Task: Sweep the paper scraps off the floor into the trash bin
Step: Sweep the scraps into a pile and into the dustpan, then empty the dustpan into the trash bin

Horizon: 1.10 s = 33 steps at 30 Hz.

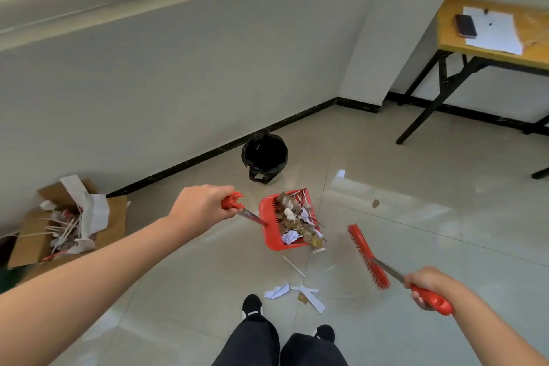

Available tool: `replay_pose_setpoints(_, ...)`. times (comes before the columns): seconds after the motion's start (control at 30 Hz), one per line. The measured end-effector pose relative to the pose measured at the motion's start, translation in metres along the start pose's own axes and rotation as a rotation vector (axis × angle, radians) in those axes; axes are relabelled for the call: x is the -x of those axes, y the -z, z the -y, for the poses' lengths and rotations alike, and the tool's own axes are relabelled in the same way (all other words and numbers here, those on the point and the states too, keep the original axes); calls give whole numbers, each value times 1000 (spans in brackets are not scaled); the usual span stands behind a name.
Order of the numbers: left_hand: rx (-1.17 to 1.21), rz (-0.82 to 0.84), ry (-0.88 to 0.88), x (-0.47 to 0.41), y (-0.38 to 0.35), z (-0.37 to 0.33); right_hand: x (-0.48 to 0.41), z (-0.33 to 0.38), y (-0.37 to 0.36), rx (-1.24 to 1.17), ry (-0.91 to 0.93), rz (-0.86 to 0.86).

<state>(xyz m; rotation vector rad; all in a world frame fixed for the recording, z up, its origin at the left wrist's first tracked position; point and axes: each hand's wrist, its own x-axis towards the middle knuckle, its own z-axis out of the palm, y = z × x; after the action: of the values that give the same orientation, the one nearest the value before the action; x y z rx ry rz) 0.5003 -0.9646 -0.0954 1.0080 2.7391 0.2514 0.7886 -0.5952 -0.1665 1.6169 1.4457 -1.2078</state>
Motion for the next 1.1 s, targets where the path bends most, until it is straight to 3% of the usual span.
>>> replay_pose_setpoints(0.33,194,-209,176,-14,90,-18,2,-6,12,154,-17,110)
replay_pose_setpoints(0.47,448,-259,345,2,102,9,1,-6,0,222,-10,134)
replay_pose_setpoints(0.77,847,-455,682,38,73,39,0,4,-24,260,37,120)
replay_pose_setpoints(1.1,1047,-535,945,39,17,66,15,23,-45,411,62,58)
